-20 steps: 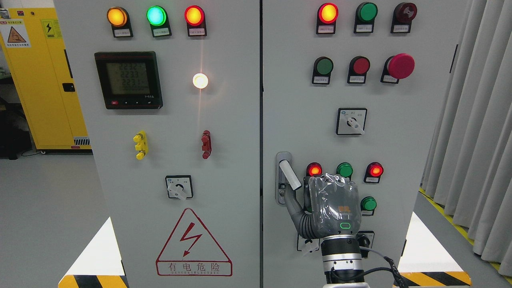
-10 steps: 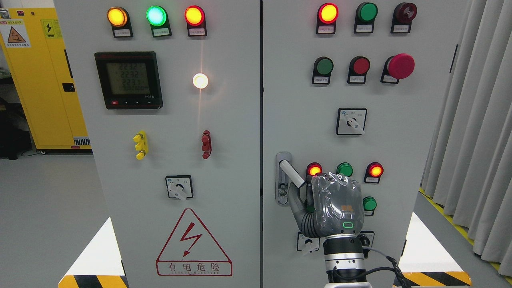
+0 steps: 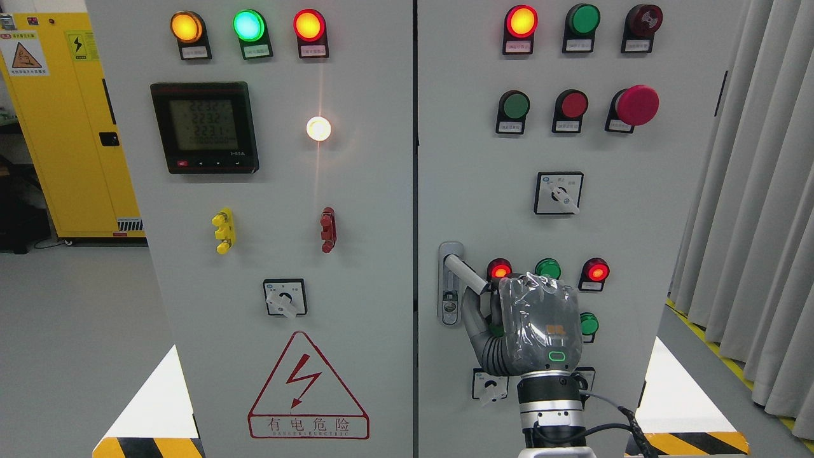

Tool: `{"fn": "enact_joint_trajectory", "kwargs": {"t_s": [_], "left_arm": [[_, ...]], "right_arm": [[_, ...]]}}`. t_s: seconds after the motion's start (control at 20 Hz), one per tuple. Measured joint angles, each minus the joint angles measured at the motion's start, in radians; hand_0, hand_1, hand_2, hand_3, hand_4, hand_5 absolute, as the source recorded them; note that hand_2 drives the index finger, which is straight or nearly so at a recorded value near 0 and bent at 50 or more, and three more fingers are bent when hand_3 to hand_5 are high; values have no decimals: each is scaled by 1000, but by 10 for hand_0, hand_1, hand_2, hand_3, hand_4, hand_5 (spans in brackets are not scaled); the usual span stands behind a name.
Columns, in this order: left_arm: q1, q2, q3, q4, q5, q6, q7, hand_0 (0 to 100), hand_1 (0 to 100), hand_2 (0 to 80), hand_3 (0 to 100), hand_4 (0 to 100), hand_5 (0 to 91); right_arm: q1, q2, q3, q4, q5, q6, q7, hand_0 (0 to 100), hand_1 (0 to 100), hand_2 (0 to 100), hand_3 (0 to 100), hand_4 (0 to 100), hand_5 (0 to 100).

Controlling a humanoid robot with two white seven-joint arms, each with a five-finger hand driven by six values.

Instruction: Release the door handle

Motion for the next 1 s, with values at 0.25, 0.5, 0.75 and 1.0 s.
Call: {"fn": "enact_joint_trajectory", "kwargs": {"t_s": [0.25, 0.5, 0.75, 1.0], "left_arm": [[0, 0, 0, 0, 0, 0, 0, 120, 556, 0, 0, 0, 0], [0, 0, 0, 0, 0, 0, 0, 120, 556, 0, 0, 0, 0], [0, 0, 0, 0, 0, 0, 0, 120, 556, 0, 0, 0, 0], [0, 0, 0, 0, 0, 0, 0, 120, 556, 0, 0, 0, 0]], "right_arm": [[-2, 0, -2, 0, 0, 0, 2, 646, 369, 1000, 1000, 1000, 1000], [-4, 0, -5, 0, 0, 0, 2, 639, 369, 1000, 1000, 1000, 1000], [-6, 0, -10, -1, -1, 0, 3, 628, 367, 1000, 1000, 1000, 1000], [-6, 0, -14, -6, -1, -1, 4, 627, 367, 1000, 1000, 1000, 1000]]}}
